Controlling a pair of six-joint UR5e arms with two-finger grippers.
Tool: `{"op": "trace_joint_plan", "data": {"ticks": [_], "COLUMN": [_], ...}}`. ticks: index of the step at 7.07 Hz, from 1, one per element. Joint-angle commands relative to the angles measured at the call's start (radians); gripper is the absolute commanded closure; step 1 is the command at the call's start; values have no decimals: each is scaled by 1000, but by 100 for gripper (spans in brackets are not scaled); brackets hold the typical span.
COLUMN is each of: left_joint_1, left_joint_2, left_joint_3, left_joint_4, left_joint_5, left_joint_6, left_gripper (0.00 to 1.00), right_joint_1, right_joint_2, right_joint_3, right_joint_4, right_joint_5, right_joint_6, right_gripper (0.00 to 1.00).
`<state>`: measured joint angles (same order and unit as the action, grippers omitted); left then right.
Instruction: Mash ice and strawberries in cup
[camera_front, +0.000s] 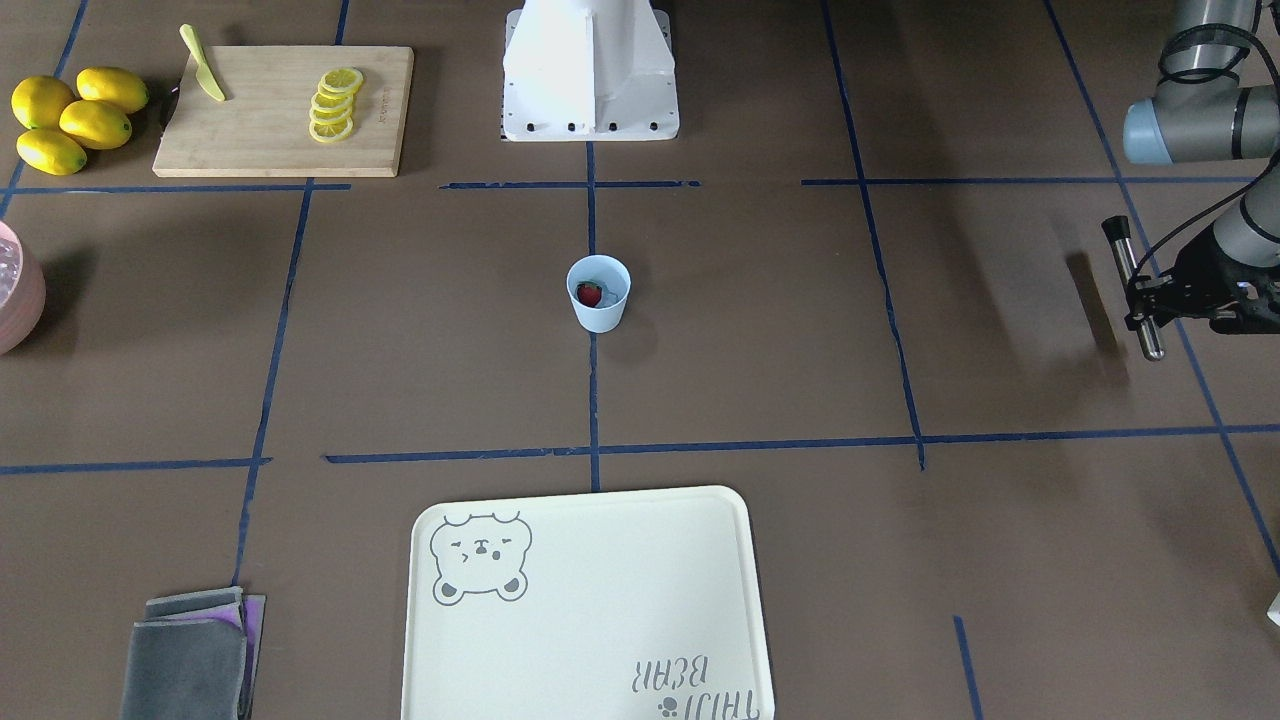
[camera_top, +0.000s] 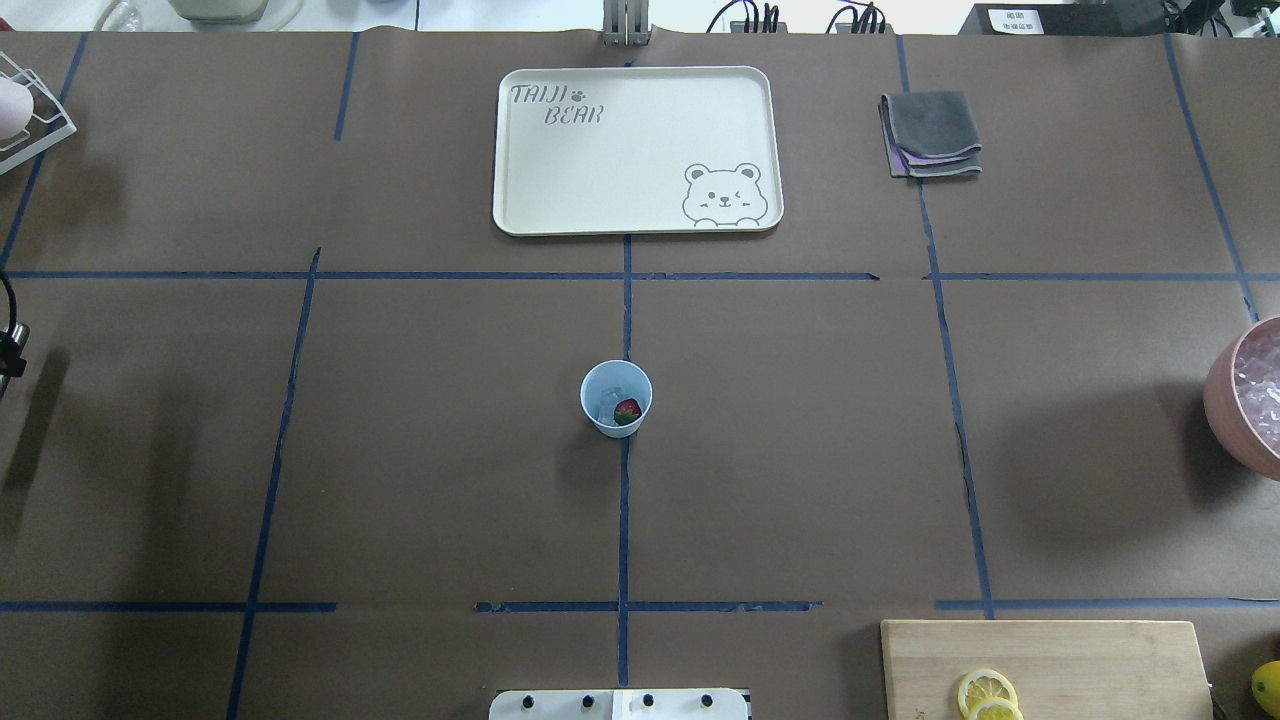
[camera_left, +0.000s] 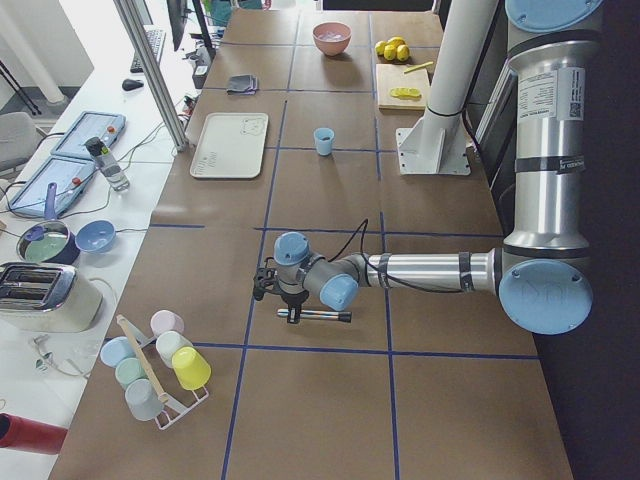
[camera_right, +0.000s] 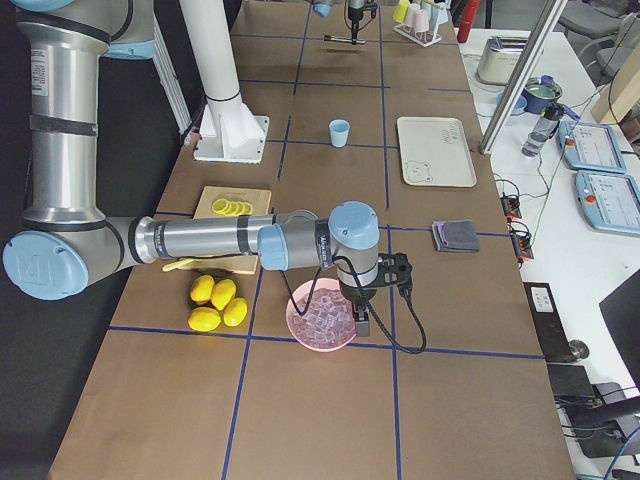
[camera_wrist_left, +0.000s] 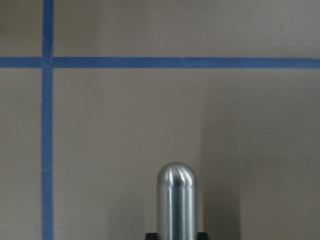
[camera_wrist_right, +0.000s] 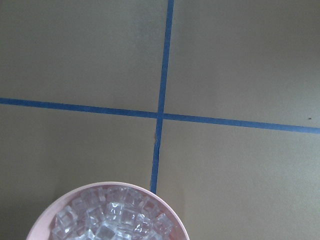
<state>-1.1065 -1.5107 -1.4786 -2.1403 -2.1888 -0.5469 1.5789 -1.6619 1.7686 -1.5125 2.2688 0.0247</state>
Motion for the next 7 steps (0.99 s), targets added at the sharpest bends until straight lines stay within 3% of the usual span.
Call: {"op": "trace_joint_plan", "data": {"ticks": [1, 7], "left_joint_1": [0, -1], "left_joint_2": [-5, -19], "left_joint_3": [27, 70], "left_joint_4": [0, -7], "left_joint_5": [6, 73], "left_joint_6": [21, 76], "left_gripper": [100, 100], "right_joint_1": [0, 0], "right_joint_2": [1, -1], "right_joint_3": [0, 5], "right_joint_4": [0, 23], "right_joint_5": [0, 2], "right_joint_6": [0, 0], "right_gripper": [0, 0]}}
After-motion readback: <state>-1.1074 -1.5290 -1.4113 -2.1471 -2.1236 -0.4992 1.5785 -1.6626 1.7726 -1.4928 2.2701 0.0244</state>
